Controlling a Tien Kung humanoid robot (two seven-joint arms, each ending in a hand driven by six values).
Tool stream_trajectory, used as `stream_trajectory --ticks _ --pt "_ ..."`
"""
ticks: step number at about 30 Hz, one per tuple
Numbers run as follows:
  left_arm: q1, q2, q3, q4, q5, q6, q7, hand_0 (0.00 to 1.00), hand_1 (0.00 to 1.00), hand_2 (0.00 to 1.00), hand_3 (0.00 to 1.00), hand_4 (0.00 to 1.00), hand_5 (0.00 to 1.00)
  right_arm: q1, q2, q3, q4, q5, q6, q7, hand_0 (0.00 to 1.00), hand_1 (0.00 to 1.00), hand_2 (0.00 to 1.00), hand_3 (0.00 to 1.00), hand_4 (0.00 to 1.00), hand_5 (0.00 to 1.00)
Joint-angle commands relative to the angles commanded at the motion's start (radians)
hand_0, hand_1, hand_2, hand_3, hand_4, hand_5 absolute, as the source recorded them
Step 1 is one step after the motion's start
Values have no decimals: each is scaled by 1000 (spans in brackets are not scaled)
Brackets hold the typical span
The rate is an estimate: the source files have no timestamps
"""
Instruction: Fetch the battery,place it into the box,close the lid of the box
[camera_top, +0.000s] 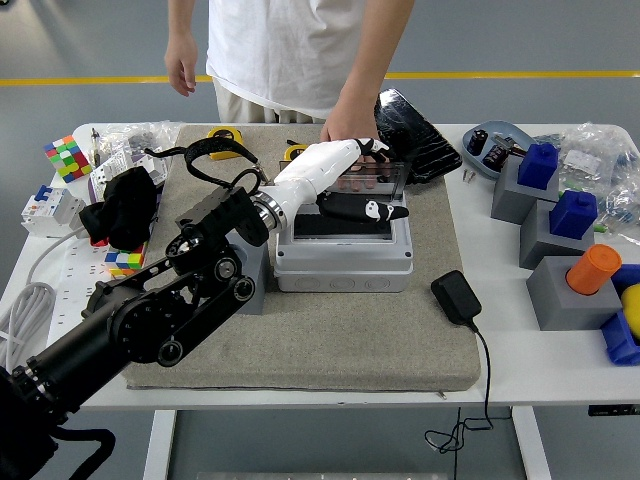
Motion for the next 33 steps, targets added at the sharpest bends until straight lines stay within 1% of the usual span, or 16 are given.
stream_trajectory --ticks 2,4,5,10,11,12,16,17,19,22,25,28,29,31,32,33 --pt "7 0 5 -39 -13 -35 47 669 782 744 782 998 664 0 0 1 0 -1 0 0 641 648 658 576 975 579" --pt "13 0 9 -73 -26 -61 89 669 782 744 782 998 664 0 0 2 0 -1 0 1 641 648 658 576 975 579" --pt "18 0 12 -93 -32 -76 112 584 739 717 780 998 681 0 0 1 0 1 0 1 641 648 658 576 975 577" --pt "38 0 22 -156 -65 -130 199 584 739 717 780 998 681 -1 2 1 0 1 0 2 641 648 658 576 975 577" --pt "43 1 25 -168 -69 -138 215 529 718 705 784 998 694 -2 2 1 0 0 -1 2 641 647 658 576 975 577" --pt "48 5 27 -180 -75 -147 231 529 718 705 784 998 694 -2 2 2 0 0 0 2 641 647 658 576 975 577" --pt "61 15 28 -198 -96 -186 277 529 718 705 784 998 694 -3 3 5 0 -4 0 1 641 647 658 576 975 577" --pt "63 16 28 -196 -99 -196 284 499 693 701 780 998 700 -3 3 7 0 -5 0 1 641 648 658 576 975 577" --pt "65 18 26 -196 -100 -202 288 499 693 701 780 998 700 -3 4 8 0 -7 0 1 641 648 658 576 975 577" --pt "72 22 19 -209 -109 -191 266 499 693 701 780 998 700 -2 4 8 0 -6 0 1 641 648 658 576 975 577" --pt "89 25 2 -226 -118 -151 218 486 689 697 775 998 696 -1 4 6 0 -4 -1 2 641 647 658 577 976 578" --pt "129 29 -36 -237 -159 -70 120 486 689 697 775 998 696 -1 5 6 0 -3 -1 2 641 647 658 577 976 578" --pt "144 31 -48 -236 -179 -46 90 491 693 699 768 998 677 -1 6 8 0 -4 -1 2 643 646 657 576 976 578" --pt "177 40 -69 -233 -246 1 10 491 693 699 768 998 677 -2 7 10 0 -6 -1 1 643 646 657 576 976 578" --pt "189 46 -75 -231 -276 14 -23 491 693 699 768 998 677 -3 8 11 0 -6 -1 1 643 646 657 576 976 578" --pt "209 58 -82 -227 -318 34 -66 491 693 699 768 998 677 -3 8 15 0 -8 0 0 643 646 657 576 976 578"
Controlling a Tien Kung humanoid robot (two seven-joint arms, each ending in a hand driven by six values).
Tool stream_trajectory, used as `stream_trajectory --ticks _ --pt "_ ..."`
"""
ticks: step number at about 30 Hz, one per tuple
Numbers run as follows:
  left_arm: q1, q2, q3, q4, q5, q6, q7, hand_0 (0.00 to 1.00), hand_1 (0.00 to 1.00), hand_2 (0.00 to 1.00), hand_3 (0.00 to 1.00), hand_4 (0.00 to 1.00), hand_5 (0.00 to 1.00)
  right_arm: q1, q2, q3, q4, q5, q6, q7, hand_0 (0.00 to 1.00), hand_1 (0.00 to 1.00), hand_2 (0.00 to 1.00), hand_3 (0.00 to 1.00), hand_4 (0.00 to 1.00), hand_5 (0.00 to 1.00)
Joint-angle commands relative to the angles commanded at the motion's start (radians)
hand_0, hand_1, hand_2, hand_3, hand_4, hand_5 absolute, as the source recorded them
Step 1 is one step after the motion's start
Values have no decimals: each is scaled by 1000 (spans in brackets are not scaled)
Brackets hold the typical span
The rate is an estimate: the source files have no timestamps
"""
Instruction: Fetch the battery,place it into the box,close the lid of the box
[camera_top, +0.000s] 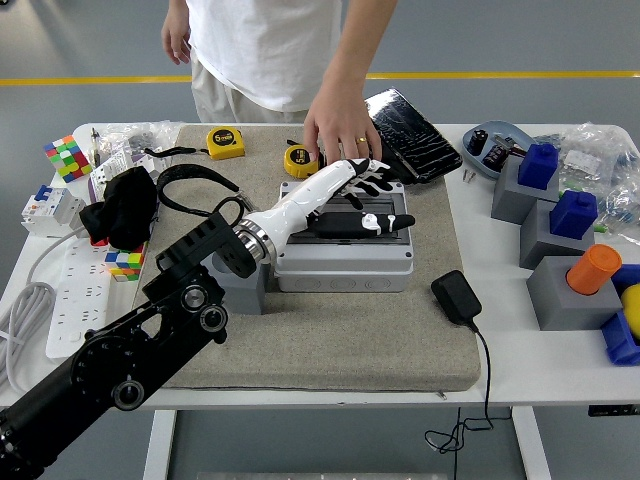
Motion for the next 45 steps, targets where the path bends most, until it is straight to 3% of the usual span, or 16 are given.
stream_trajectory --ticks 2,7,10,14,22,29,32,45 --pt "28 15 -13 6 -67 31 -66 492 689 685 754 998 631 -1 1 7 0 -5 0 -1 641 648 657 577 976 578" --pt "128 54 -88 -12 -225 81 -230 492 689 685 754 998 631 3 2 18 0 -10 0 -4 641 648 657 577 976 578" --pt "196 78 -151 -32 -287 87 -297 493 673 658 725 998 591 8 0 18 0 -8 0 -3 641 648 658 576 976 579" --pt "258 93 -252 -42 -315 91 -346 498 668 654 719 998 574 10 -1 28 0 -13 -1 -4 641 647 658 576 976 579" --pt "319 106 -410 -31 -377 60 -361 499 669 656 716 998 568 11 1 36 0 -21 0 -5 641 648 658 576 976 578" --pt "349 89 -495 -36 -360 46 -361 506 666 653 715 998 588 8 0 43 0 -32 0 -7 640 647 658 576 976 578" --pt "347 87 -509 -34 -354 36 -357 509 667 653 716 998 623 9 -1 45 0 -37 1 -8 641 647 657 577 976 578" --pt "346 89 -517 -27 -316 10 -328 513 666 662 716 998 617 13 1 42 0 -35 1 -9 641 647 658 576 976 579"
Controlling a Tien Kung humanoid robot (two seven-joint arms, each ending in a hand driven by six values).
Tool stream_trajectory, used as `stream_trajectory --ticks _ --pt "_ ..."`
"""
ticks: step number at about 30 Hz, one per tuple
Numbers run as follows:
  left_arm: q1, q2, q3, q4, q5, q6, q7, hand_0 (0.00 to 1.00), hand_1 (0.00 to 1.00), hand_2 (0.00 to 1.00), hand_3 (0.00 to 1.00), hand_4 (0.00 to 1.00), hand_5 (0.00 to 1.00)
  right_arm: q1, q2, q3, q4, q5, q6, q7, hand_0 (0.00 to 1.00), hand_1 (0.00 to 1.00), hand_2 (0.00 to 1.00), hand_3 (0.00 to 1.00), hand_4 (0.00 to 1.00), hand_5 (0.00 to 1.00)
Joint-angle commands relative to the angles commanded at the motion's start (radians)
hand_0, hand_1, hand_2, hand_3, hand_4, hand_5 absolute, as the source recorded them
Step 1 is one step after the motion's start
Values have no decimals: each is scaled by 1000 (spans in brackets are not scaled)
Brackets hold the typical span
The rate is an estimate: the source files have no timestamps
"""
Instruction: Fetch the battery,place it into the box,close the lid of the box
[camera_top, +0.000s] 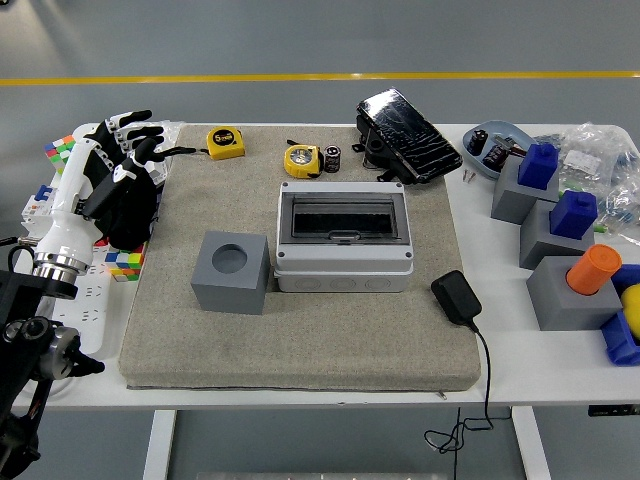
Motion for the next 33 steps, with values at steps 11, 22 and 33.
stream_trajectory --ticks 11,22,33 --pt "7 0 -4 1 14 -8 20 515 664 656 718 998 589 -2 2 0 0 0 0 0 640 648 657 576 975 580" --pt "14 -4 -14 -2 17 -14 25 518 662 656 720 998 587 -8 6 13 0 -3 -1 0 641 648 658 576 975 580" --pt "12 -9 -19 -4 20 -14 28 524 661 656 720 998 584 -4 4 15 0 -2 -2 1 642 649 657 576 975 579"
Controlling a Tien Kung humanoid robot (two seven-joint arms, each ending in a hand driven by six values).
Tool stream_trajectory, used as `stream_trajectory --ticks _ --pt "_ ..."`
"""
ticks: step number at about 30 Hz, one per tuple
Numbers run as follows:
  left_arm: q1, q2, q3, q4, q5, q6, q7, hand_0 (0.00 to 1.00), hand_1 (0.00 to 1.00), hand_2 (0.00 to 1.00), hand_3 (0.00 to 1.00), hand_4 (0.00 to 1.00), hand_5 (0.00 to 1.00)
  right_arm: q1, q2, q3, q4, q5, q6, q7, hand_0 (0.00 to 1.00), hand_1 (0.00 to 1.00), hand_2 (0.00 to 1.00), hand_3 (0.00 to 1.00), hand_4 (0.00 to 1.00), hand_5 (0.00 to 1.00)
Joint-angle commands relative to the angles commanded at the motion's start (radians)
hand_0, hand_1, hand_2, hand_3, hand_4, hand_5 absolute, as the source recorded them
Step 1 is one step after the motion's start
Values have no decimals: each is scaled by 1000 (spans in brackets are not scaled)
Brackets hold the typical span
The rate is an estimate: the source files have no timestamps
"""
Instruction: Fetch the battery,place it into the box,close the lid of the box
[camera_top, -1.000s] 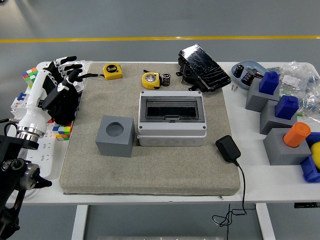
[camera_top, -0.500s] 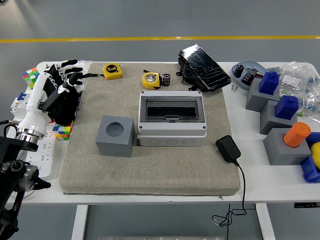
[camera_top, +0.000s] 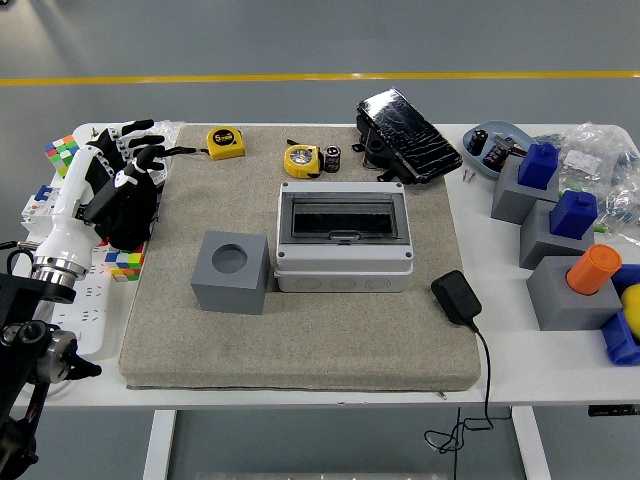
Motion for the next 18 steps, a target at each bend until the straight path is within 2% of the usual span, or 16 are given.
stream_trajectory --ticks 18 --pt "1 -2 -8 -1 2 0 2 526 659 658 721 998 587 1 0 0 0 2 0 1 640 648 658 577 975 579"
